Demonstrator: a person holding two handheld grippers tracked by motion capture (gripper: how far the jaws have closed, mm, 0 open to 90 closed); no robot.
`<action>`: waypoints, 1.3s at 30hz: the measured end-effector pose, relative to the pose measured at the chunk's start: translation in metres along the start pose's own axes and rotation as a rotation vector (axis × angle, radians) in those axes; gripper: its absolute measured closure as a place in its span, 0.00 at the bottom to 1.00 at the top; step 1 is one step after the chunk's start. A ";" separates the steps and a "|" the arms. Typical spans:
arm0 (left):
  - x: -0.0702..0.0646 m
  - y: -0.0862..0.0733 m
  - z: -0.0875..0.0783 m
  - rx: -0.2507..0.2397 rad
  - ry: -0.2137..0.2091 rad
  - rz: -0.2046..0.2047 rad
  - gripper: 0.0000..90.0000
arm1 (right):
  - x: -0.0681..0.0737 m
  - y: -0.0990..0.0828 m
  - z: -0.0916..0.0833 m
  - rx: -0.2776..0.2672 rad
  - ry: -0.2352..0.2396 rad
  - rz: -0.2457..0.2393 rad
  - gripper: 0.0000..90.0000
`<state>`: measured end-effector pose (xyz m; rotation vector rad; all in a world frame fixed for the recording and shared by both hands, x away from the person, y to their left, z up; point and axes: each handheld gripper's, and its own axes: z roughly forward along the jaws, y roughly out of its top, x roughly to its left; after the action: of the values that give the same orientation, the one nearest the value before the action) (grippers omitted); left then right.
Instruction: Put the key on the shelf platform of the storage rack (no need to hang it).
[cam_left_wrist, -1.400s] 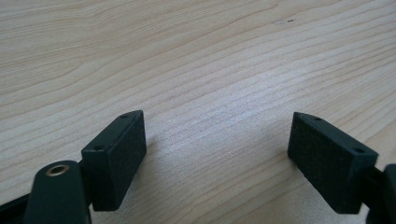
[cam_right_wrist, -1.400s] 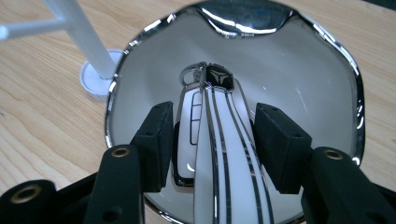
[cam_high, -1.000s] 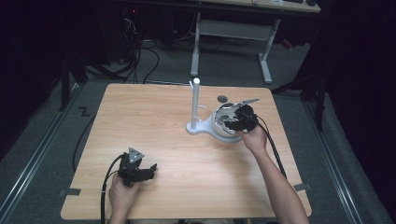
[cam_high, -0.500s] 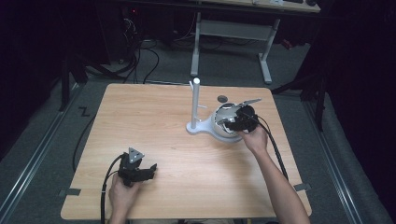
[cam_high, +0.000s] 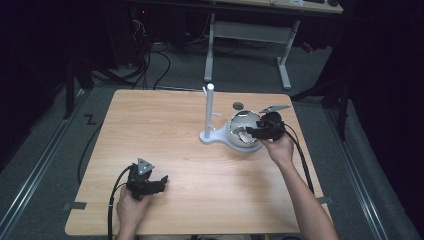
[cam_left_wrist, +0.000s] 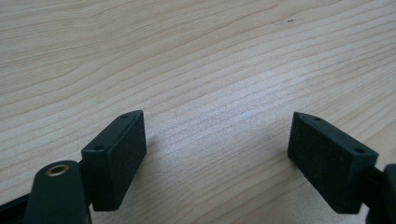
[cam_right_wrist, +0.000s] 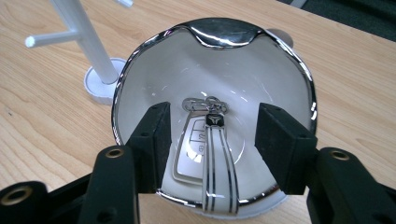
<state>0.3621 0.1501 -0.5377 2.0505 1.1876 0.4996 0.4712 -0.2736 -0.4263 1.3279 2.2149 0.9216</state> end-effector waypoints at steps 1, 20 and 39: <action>0.000 0.000 0.000 0.000 0.000 0.000 0.22 | 0.000 -0.001 -0.003 -0.013 -0.008 0.000 0.55; 0.000 0.000 0.000 0.000 0.001 0.000 0.22 | -0.010 -0.030 -0.047 -0.107 -0.012 0.033 0.54; 0.000 0.000 0.000 0.000 0.001 0.000 0.22 | -0.001 -0.046 -0.074 -0.132 -0.008 0.038 0.51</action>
<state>0.3621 0.1500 -0.5377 2.0504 1.1884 0.5000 0.3968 -0.3142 -0.4070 1.3141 2.0905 1.0544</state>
